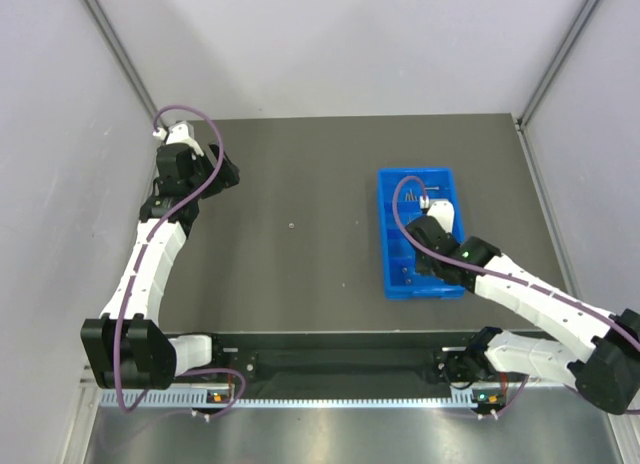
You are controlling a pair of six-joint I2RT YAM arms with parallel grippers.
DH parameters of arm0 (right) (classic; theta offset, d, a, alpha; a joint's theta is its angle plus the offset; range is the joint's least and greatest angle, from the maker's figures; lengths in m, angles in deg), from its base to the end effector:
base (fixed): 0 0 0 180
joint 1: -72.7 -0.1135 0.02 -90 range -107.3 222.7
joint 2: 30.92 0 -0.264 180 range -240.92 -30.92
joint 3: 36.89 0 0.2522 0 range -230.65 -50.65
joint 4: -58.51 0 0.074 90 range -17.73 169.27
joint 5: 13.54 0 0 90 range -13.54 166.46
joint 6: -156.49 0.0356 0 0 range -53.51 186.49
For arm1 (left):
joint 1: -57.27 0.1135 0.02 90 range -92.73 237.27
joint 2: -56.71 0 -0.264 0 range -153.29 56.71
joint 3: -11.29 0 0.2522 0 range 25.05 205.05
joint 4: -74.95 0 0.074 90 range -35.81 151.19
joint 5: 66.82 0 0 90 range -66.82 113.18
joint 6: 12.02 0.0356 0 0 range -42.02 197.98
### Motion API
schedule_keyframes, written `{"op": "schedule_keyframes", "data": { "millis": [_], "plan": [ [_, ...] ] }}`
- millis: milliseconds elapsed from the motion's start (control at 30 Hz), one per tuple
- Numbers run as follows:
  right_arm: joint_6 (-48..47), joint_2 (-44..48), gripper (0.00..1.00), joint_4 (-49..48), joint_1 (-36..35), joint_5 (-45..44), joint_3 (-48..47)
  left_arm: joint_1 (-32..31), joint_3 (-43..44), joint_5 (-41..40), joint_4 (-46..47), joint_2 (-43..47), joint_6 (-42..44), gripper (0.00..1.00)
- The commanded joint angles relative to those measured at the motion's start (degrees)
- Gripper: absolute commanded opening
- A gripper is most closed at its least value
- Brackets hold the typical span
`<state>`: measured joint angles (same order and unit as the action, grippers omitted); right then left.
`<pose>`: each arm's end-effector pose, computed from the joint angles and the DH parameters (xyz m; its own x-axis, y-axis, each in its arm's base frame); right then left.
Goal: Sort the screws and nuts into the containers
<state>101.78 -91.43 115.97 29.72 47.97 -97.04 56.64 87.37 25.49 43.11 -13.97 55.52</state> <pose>0.1567 0.1228 0.2526 -0.7442 0.0005 -0.6680 0.0203 0.9996 -0.0219 0.2818 -0.0045 0.3376 -0.4294 -0.3770 -0.8206 -0.1266 0.9248 -0.3587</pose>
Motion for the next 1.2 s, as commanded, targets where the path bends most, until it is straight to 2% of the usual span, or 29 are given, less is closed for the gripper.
{"op": "schedule_keyframes", "data": {
  "millis": [0, 167, 267, 300, 367, 400, 533, 700, 833, 967, 1167],
  "plan": [
    [1.36, -0.48, 0.13, -1.16, 1.06, -0.16, 0.69, 0.18, 0.08, -0.2, 2.53, 0.36, 0.05, 0.87],
    [1.1, -2.68, 0.18, -1.34, 1.15, 0.72, -0.01, 0.27, 0.08, -0.29, 2.44, 0.19, 0.22, 0.87],
    [1.27, -3.38, 0.29, 0.06, 1.15, 1.77, -1.24, 0.27, 0.08, -0.37, 2.53, 0.19, 0.22, 0.87],
    [1.1, -3.3, 0.36, 0.33, 0.97, 1.95, -1.68, 0.27, 0.08, -0.37, 2.44, 0.1, 0.22, 0.87],
    [-0.04, -2.69, 0.41, -0.54, 0.36, 2.3, -3.79, 0.18, 0.17, -0.29, 2.53, 0.1, 0.22, 0.87],
    [-0.91, -2.51, 0.48, -1.59, 0.09, 2.65, -4.49, 0.27, 0.17, -0.37, 2.44, 0.27, 0.22, 0.87],
    [-4.08, -5.83, 0.57, -8.01, -1.92, 6.33, -10.8, 0.27, 0.08, -0.11, 2.44, 0.1, 0.22, 0.87],
    [-7.69, -18.39, 0.69, -13.98, -7.1, 7.57, -20.48, 0.27, 0.17, -0.02, 2.36, 0.01, 0.22, 0.87],
    [-8.74, -29.55, 0.74, -20.39, -9.57, 8.8, -30.13, 0.27, 0.08, -0.2, 2.44, -0.08, 0.31, 0.87],
    [-9.45, -41.67, 0.76, -24.79, -11.77, 7.76, -37.27, 0.27, 0.17, 0.15, 2.27, -0.17, 0.31, 0.87],
    [-9.45, -55.39, 0.75, -25.6, -12.92, 6.43, -48.87, 0.18, 0.08, 0.94, 2.62, 0.1, -0.22, 0.87]
  ]
}}
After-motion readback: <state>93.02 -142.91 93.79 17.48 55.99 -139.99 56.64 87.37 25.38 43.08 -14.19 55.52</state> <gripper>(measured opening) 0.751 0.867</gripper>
